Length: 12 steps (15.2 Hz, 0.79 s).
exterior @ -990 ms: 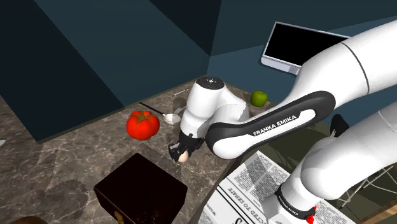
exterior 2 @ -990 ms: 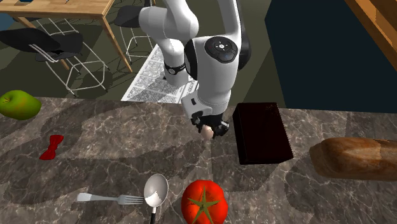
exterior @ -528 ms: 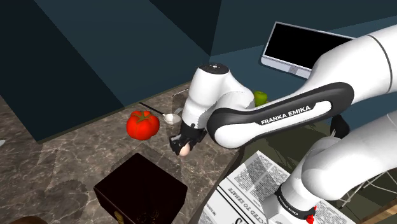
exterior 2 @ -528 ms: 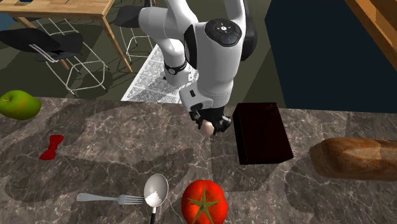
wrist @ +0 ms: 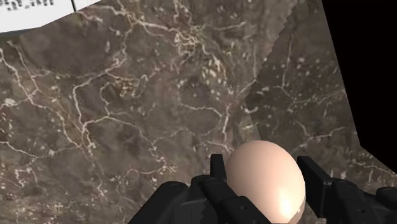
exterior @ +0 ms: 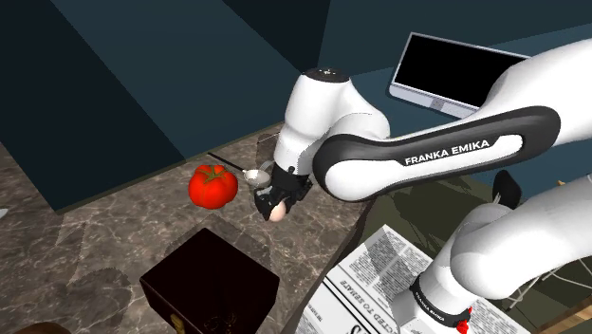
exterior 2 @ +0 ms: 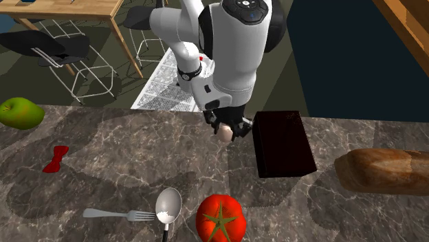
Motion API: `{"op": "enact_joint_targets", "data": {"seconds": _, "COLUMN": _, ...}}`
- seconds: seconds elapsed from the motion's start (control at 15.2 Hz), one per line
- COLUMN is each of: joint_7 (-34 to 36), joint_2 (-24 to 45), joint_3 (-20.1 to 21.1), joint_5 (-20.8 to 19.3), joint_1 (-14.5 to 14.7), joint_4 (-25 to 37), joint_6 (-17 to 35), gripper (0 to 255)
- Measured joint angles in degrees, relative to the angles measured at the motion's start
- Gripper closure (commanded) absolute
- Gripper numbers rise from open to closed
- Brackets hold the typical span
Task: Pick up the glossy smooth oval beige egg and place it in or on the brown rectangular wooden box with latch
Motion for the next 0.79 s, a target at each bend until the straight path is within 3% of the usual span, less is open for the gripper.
{"op": "enact_joint_targets", "data": {"seconds": 0.79, "joint_7": -1.28, "joint_2": -3.42, "joint_3": -2.6, "joint_5": 0.02, "joint_1": 0.22, "joint_4": 6.77, "joint_6": -10.08, "gripper": 255}}
